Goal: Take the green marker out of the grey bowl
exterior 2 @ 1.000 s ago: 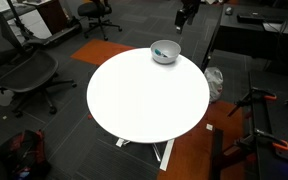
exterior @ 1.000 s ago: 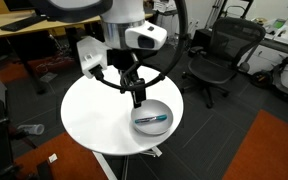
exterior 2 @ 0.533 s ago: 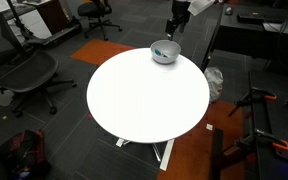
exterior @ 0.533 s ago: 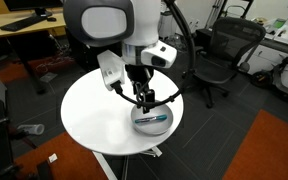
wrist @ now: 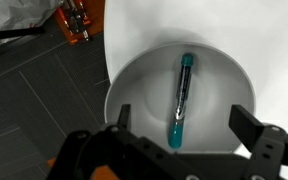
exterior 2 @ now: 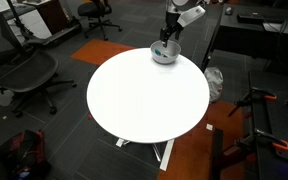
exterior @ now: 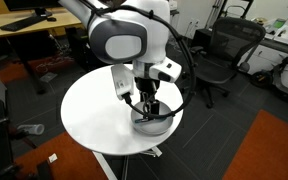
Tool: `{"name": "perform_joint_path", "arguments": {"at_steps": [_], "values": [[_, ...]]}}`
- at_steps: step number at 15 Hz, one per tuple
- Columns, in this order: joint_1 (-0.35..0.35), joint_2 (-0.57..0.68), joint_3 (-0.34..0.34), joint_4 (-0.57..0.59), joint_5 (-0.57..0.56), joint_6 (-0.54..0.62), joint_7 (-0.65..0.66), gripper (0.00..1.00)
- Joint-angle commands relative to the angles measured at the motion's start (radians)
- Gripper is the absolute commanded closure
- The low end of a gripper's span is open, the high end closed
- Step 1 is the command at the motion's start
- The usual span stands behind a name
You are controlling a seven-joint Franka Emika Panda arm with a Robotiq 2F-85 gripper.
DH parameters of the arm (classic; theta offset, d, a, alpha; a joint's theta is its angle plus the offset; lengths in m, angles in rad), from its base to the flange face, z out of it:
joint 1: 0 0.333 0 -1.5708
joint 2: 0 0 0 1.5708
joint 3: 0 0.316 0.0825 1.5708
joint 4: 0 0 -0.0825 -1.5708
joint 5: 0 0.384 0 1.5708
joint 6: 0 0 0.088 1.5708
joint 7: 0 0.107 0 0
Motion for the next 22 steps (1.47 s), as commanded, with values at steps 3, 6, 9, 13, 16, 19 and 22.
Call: {"name": "perform_joint_path", "arguments": {"at_steps": [3, 6, 9, 13, 16, 19, 22], "values": [[-0.005, 0.091, 0.007, 0.097, 0.008, 0.007, 0.065, 0.0], [-0.006, 0.13, 0.007, 0.132, 0.01, 0.011, 0.086, 0.0], [-0.011, 0.167, 0.009, 0.168, 0.015, 0.009, 0.098, 0.0], [-0.015, 0.219, 0.005, 0.216, 0.012, 0.002, 0.105, 0.0], [-0.021, 0.253, 0.007, 0.248, 0.015, 0.0, 0.104, 0.0], [-0.024, 0.28, 0.007, 0.274, 0.014, 0.003, 0.102, 0.25], [-0.028, 0.298, 0.008, 0.292, 0.015, 0.002, 0.101, 0.42]]}}
